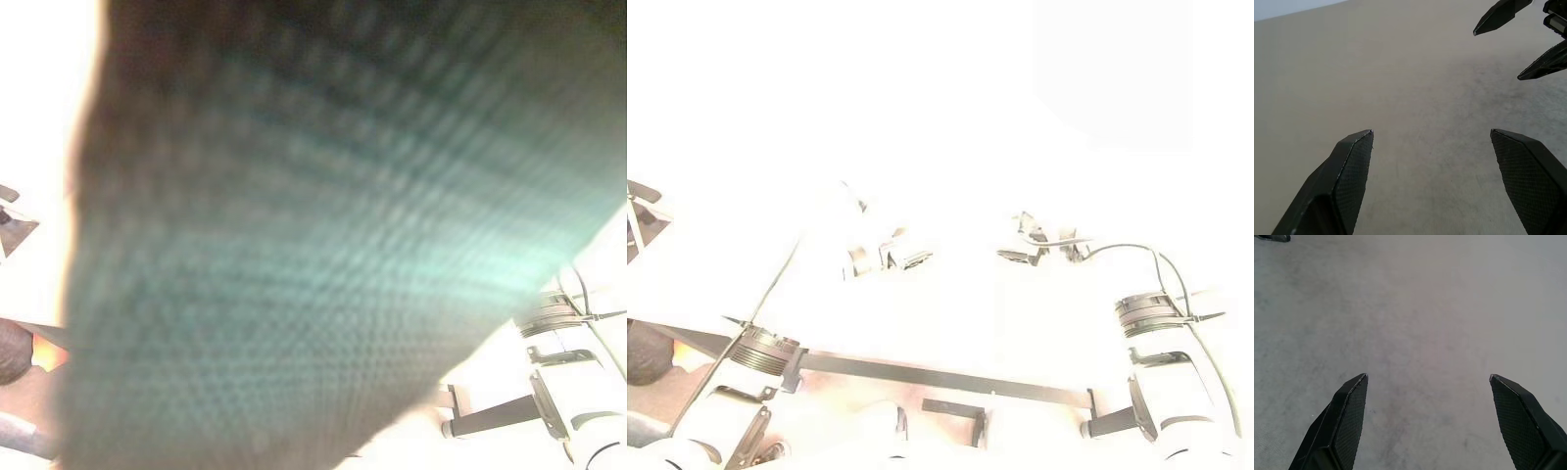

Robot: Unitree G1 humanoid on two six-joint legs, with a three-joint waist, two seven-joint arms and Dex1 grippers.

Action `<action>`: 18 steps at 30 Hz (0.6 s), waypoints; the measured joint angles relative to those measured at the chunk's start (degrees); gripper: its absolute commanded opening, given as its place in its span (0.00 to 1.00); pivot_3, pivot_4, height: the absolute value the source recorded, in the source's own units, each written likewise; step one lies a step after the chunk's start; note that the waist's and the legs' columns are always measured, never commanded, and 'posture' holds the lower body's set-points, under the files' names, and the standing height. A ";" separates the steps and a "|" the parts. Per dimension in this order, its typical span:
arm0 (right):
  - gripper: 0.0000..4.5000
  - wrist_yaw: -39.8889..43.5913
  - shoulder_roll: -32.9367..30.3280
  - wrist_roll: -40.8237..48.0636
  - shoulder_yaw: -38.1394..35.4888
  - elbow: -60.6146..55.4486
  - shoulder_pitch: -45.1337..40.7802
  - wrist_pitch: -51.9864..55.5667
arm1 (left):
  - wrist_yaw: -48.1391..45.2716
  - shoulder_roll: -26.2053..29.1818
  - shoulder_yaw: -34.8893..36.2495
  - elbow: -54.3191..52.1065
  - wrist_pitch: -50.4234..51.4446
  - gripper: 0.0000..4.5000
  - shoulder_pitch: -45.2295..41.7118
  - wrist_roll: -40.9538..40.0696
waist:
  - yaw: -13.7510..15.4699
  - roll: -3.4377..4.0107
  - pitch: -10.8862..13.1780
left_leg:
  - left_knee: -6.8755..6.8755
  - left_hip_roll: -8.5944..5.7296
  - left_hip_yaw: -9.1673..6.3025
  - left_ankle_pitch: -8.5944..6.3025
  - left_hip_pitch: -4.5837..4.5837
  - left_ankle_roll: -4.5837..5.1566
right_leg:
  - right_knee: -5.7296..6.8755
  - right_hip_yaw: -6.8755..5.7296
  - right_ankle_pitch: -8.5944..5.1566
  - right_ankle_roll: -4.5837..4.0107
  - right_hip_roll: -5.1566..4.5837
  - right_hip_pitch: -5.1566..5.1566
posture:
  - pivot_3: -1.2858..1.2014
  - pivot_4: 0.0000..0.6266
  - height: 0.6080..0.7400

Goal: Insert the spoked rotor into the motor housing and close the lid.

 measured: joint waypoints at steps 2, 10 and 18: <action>1.00 -0.09 0.01 -0.25 0.00 0.34 0.00 -0.25 | 0.20 -0.31 0.11 0.11 -0.01 0.90 -0.11 0.37 | -0.01 0.00 0.00 | 0.00 0.00 0.00 -0.01 0.00 0.02 | -0.01 0.00 0.00 0.00 0.00 0.00 | 0.52 0.00 1.00; 1.00 0.46 0.10 -0.23 -0.01 0.12 0.00 0.13 | 0.26 -0.37 2.49 0.35 -0.02 0.90 -0.26 0.75 | -0.14 0.01 0.00 | 0.00 0.00 0.00 -0.02 0.01 0.05 | -0.01 0.00 0.00 0.00 0.00 0.00 | 0.52 0.00 1.00; 1.00 -0.91 0.84 -0.34 -0.06 1.37 -0.18 -0.74 | 0.33 -1.47 3.35 0.58 -0.13 0.90 -0.25 1.82 | -0.13 0.01 0.00 | 0.00 -0.01 0.00 -0.03 0.00 0.07 | -0.02 0.00 0.00 0.00 -0.01 0.00 | 0.52 0.00 1.00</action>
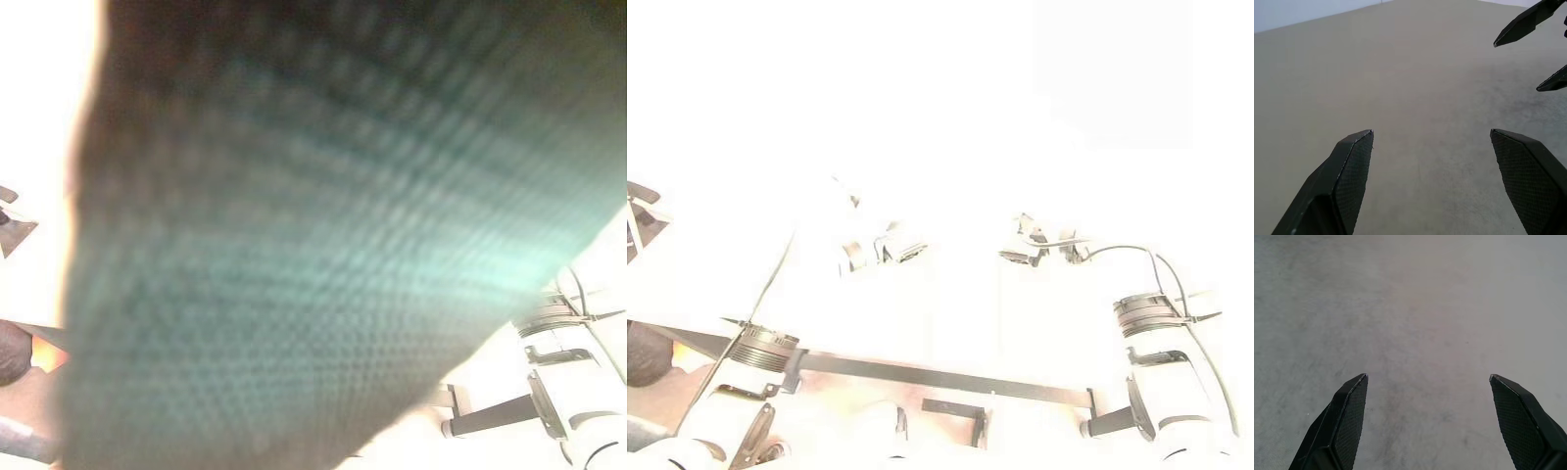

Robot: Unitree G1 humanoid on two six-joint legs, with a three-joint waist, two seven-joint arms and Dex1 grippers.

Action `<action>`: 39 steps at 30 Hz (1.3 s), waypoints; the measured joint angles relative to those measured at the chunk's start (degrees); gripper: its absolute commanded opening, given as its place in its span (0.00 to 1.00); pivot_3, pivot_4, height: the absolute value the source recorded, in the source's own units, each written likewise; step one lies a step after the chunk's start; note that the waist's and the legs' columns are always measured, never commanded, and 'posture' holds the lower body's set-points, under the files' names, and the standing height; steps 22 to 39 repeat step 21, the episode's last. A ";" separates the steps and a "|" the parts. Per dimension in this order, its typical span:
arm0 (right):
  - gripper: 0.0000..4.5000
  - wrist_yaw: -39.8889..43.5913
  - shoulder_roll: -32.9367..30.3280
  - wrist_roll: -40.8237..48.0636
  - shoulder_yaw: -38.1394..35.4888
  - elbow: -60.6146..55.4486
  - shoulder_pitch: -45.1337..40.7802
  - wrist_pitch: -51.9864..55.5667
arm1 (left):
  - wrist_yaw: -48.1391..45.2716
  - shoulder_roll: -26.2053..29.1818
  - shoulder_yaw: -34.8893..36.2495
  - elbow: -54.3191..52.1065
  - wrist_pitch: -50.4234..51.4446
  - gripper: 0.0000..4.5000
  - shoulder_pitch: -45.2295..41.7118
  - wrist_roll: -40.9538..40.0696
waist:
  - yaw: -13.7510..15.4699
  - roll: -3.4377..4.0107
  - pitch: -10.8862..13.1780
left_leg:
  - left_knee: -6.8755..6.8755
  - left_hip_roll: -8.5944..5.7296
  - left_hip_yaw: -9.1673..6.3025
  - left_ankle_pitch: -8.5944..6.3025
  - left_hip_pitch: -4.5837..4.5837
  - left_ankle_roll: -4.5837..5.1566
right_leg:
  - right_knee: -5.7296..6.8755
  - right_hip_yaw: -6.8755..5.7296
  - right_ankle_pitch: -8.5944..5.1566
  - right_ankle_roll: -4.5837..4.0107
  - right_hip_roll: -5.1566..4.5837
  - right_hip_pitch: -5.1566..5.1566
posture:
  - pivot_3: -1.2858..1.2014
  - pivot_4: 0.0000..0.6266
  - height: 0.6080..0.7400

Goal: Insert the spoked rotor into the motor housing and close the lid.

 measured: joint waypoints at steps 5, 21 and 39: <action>1.00 -0.48 0.09 -0.62 0.00 1.35 -0.19 -1.01 | 0.12 -0.77 0.03 1.14 -0.15 0.90 -0.01 0.78 | -0.02 0.00 0.00 | 0.00 0.00 0.00 0.00 0.00 0.00 | 0.00 0.00 0.00 0.00 0.00 0.00 | 0.52 0.00 1.00; 1.00 -2.24 0.36 -0.73 0.00 -1.36 -0.24 0.25 | 0.74 -2.10 0.47 4.98 -2.21 0.90 -2.34 3.10 | -0.02 0.00 0.00 | 0.00 0.00 -0.01 -0.02 0.00 0.04 | -0.02 0.00 0.00 0.00 0.00 -0.01 | 0.52 0.00 1.00; 1.00 -2.24 0.36 -0.73 0.00 -1.36 -0.24 0.25 | 0.74 -2.10 0.47 4.98 -2.21 0.90 -2.34 3.10 | -0.02 0.00 0.00 | 0.00 0.00 -0.01 -0.02 0.00 0.04 | -0.02 0.00 0.00 0.00 0.00 -0.01 | 0.52 0.00 1.00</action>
